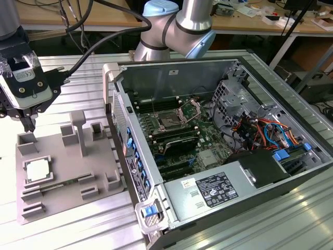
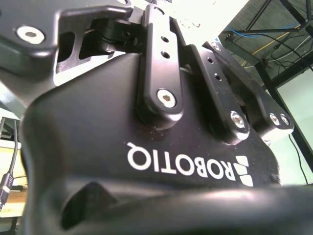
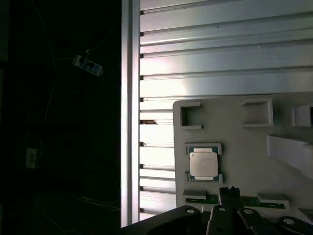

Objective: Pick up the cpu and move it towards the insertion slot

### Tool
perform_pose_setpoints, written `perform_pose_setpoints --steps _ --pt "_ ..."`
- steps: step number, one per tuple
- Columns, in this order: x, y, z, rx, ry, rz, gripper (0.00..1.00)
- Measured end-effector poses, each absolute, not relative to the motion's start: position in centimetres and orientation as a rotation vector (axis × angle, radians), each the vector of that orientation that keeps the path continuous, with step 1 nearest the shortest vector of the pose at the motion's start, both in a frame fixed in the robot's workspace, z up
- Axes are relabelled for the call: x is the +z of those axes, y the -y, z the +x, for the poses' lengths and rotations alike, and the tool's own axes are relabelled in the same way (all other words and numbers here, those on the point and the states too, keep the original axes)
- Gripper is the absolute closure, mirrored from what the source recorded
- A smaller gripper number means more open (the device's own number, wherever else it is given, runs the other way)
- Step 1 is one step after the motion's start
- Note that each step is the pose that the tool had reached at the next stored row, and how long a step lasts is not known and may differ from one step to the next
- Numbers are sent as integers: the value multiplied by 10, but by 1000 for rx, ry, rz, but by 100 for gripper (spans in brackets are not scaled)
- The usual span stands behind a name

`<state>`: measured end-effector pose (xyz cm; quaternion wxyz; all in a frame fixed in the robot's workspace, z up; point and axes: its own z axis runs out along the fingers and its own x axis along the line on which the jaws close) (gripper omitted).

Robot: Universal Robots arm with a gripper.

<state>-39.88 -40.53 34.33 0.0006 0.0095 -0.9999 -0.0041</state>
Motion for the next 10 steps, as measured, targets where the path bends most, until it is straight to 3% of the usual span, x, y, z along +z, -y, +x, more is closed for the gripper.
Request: perform_pose_setpoints --steps 10 --pt "342 405 -399 -13 3140 30 89"
